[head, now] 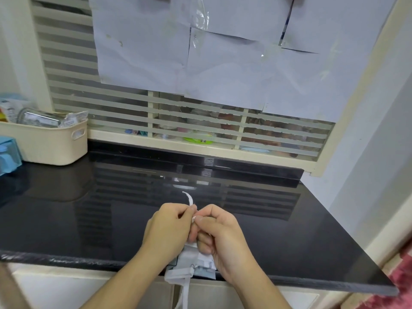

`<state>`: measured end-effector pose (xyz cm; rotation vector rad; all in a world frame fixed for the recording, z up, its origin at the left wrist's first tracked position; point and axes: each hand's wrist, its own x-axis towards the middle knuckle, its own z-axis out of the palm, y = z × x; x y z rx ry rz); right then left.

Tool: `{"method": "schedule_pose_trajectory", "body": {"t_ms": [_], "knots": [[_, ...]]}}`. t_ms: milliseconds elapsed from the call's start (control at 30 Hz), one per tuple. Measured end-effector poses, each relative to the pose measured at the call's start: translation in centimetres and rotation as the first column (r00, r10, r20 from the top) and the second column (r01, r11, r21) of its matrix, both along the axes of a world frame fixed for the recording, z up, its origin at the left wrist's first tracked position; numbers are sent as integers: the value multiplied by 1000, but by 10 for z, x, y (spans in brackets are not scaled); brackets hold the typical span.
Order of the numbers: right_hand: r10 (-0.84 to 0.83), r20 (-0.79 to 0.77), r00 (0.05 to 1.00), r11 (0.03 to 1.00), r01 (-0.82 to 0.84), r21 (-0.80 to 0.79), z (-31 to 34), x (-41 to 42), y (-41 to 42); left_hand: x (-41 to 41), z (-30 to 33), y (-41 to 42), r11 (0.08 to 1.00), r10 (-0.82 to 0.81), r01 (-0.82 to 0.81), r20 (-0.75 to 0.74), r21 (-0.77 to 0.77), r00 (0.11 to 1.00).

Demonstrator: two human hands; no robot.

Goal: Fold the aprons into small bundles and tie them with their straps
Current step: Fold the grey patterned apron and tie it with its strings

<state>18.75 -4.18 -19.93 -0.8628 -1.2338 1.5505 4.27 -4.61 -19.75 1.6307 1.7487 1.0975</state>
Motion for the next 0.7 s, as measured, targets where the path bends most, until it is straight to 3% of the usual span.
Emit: {"method": "schedule_pose_trajectory", "body": {"t_ms": [200,400,500,600,700], "knots": [[-111,-106,988,992,117,55,-7,-3,-1,-1,-6,-6,977,-209,200,-146,-72,967],[-95,-123,988,995,97,11,-6,-3,-3,-7,-5,-11,930,-354,353,6,-107,935],[-41,-135,990,999,44,20,-5,-2,-3,-9,-12,-8,934,-344,346,45,-87,938],[-126,-63,990,992,127,20,-8,-2,-2,-7,-21,-4,956,-279,284,84,-68,957],[-246,125,961,968,237,79,-7,-5,-1,-7,-26,-3,979,-197,203,175,-20,965]]}}
